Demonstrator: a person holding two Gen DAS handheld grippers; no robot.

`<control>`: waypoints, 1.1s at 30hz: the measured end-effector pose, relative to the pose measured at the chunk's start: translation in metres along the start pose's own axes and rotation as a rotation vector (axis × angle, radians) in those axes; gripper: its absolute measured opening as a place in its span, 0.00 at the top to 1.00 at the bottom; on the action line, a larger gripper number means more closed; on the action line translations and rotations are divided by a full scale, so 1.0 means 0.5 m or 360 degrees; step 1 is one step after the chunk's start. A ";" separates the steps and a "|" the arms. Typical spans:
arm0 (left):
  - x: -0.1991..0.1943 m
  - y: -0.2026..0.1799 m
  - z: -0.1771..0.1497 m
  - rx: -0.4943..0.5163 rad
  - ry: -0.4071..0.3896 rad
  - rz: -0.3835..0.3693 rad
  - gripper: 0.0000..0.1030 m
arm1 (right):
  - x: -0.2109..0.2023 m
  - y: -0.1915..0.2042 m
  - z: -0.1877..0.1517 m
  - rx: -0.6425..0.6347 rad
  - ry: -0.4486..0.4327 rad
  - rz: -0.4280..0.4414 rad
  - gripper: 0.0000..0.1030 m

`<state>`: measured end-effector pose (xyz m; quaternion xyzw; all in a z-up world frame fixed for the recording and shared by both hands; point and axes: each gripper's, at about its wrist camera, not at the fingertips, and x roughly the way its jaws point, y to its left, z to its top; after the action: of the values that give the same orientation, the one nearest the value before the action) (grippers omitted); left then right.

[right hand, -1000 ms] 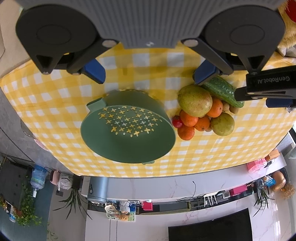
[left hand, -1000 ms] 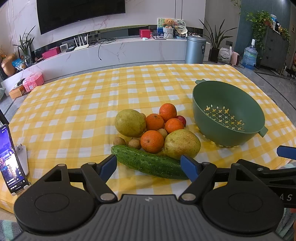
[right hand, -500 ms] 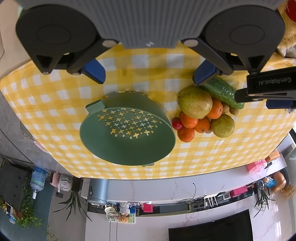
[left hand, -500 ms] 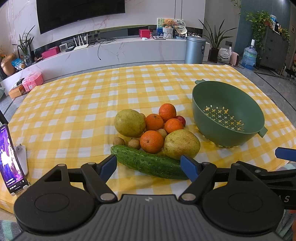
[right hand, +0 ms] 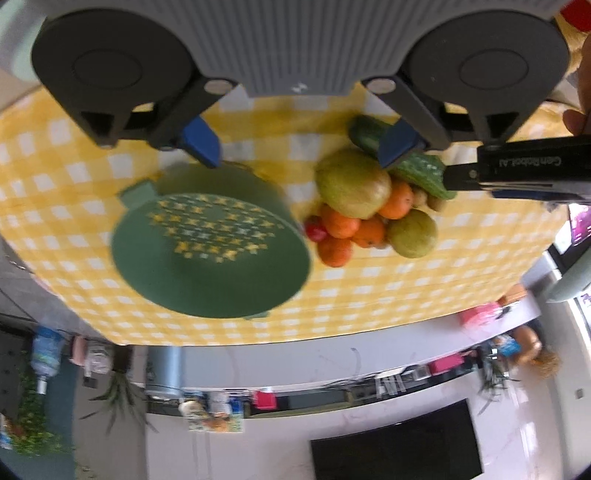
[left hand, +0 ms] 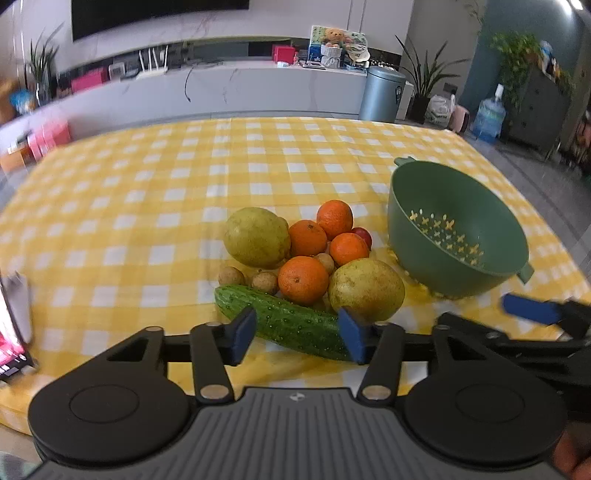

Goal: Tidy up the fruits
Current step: 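Grasp a pear with the left tool while the right tool grasps another pear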

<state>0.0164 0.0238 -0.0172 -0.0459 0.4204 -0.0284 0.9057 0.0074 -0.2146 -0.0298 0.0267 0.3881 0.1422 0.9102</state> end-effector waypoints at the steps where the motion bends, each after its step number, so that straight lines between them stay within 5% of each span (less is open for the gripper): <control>1: 0.005 0.009 0.002 -0.0032 0.0003 -0.0018 0.45 | 0.007 0.002 0.002 0.0004 0.0006 0.0034 0.22; 8: 0.045 0.049 0.048 -0.0101 0.0039 -0.0010 0.30 | 0.088 0.022 0.027 0.0087 0.0064 0.0167 0.26; 18: 0.102 0.068 0.072 -0.0045 0.0101 0.0043 0.30 | 0.196 0.045 0.042 0.0135 0.0185 0.0153 0.24; 33: 0.141 0.117 0.081 -0.0014 0.0049 -0.0053 0.30 | 0.227 0.039 0.033 0.0215 0.0224 0.0224 0.32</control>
<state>0.0938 0.0778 -0.0509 -0.0565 0.4335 -0.0423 0.8984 0.0893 -0.1630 -0.0944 0.1051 0.4570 0.1809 0.8645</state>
